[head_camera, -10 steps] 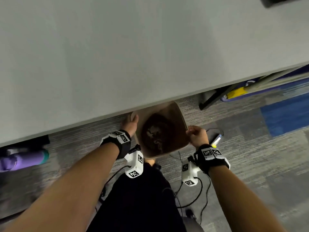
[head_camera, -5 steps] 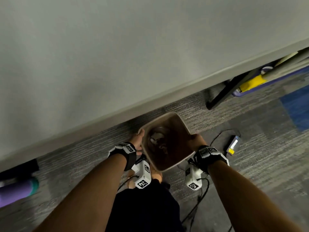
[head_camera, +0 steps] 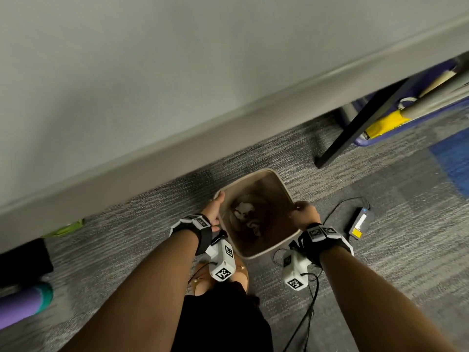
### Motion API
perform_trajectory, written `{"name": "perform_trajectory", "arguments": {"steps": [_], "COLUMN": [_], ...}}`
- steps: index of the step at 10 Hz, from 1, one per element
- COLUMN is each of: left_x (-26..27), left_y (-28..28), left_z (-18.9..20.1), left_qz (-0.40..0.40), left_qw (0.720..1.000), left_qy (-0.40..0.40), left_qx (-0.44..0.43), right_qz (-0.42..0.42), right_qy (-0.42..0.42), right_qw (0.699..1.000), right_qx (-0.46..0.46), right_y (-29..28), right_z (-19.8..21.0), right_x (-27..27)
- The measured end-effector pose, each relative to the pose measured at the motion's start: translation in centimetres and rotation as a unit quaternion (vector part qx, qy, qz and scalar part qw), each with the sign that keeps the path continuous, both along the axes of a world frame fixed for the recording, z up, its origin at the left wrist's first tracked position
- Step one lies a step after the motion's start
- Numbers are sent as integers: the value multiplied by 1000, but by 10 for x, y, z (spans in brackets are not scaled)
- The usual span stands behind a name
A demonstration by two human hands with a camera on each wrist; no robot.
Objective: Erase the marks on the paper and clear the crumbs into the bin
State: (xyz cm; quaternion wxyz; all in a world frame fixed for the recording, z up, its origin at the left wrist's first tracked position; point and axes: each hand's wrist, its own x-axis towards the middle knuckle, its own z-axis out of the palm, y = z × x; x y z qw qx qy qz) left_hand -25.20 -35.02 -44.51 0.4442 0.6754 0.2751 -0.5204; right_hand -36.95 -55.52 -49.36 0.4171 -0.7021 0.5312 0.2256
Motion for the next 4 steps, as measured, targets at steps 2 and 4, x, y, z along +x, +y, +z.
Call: {"name": "perform_trajectory", "arguments": {"steps": [2, 4], "left_x": [-2, -3], "left_y": [-8, -8], "left_z": [-3, 9], "left_qz": [-21, -62], "left_qw": [1000, 998], "left_qy": [13, 5], "left_qx": [-3, 9], "right_qz": [22, 108], "right_qy": [5, 2], "right_qw": [999, 994], "right_qx": [42, 16], "right_y": [-1, 9], "right_z": [2, 9], "right_x": [4, 0]}}
